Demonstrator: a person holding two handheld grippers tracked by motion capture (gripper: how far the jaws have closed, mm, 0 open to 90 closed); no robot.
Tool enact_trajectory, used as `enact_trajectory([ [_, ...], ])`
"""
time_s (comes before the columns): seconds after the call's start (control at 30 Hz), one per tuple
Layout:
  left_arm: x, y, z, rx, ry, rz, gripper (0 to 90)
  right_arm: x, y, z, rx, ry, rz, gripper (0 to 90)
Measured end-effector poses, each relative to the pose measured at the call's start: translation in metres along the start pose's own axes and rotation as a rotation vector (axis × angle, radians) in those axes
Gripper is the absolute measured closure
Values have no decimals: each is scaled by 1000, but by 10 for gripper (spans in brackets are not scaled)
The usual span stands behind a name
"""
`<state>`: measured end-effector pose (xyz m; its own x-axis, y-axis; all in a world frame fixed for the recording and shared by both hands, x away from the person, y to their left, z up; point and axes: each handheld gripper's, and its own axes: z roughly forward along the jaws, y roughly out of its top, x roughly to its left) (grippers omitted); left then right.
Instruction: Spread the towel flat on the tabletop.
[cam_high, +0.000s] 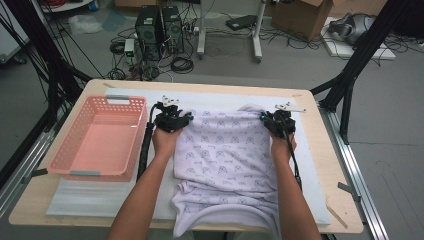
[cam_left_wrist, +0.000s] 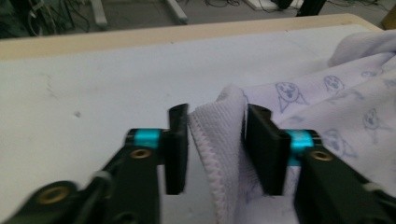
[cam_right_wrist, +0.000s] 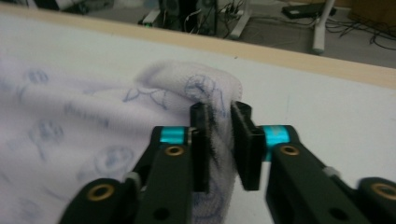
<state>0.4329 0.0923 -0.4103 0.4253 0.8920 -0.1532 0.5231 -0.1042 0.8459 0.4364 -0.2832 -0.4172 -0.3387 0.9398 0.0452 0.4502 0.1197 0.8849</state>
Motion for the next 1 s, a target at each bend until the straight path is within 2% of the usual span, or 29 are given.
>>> enact_trajectory([
  [0.03,0,-2,-1,10,0,11,493,-3,1,-2,9,12,20,655],
  [0.07,0,-7,-5,-2,-5,8,476,-4,1,-4,22,15,21,628],
  [0.17,1,-22,-14,6,-33,-24,458,-10,4,-16,47,30,22,603],
  [0.27,-1,-35,-21,1,-65,-34,456,-14,6,-33,53,60,29,579],
  [0.37,-6,-42,-25,83,-99,1,411,-13,6,-45,68,101,3,577],
  [0.43,-10,-47,-31,54,-114,8,425,-12,2,-54,88,113,-32,570],
  [0.53,-14,-56,-38,85,-151,13,405,-8,-5,-64,127,143,-54,531],
  [0.6,-17,-64,-45,89,-193,4,404,-6,-14,-75,147,198,-44,531],
  [0.7,-22,-72,-50,95,-207,12,396,-3,-29,-91,157,204,-70,540],
  [0.73,-23,-74,-50,107,-206,14,396,-4,-34,-93,172,197,-77,547],
  [0.77,-26,-75,-48,142,-211,20,395,-6,-38,-95,182,190,-80,557],
  [0.8,-29,-77,-46,164,-213,35,389,-8,-44,-95,191,192,-62,567],
  [0.87,-39,-79,-45,160,-176,90,388,-12,-53,-94,207,195,-34,574],
  [0.9,-44,-80,-44,154,-162,118,432,-12,-58,-92,221,200,-26,573],
  [0.97,-48,-80,-43,151,-86,186,608,-9,-65,-86,243,212,-19,572],
  [1.0,-45,-78,-43,154,-94,165,750,-4,-66,-82,257,220,-23,590],
])
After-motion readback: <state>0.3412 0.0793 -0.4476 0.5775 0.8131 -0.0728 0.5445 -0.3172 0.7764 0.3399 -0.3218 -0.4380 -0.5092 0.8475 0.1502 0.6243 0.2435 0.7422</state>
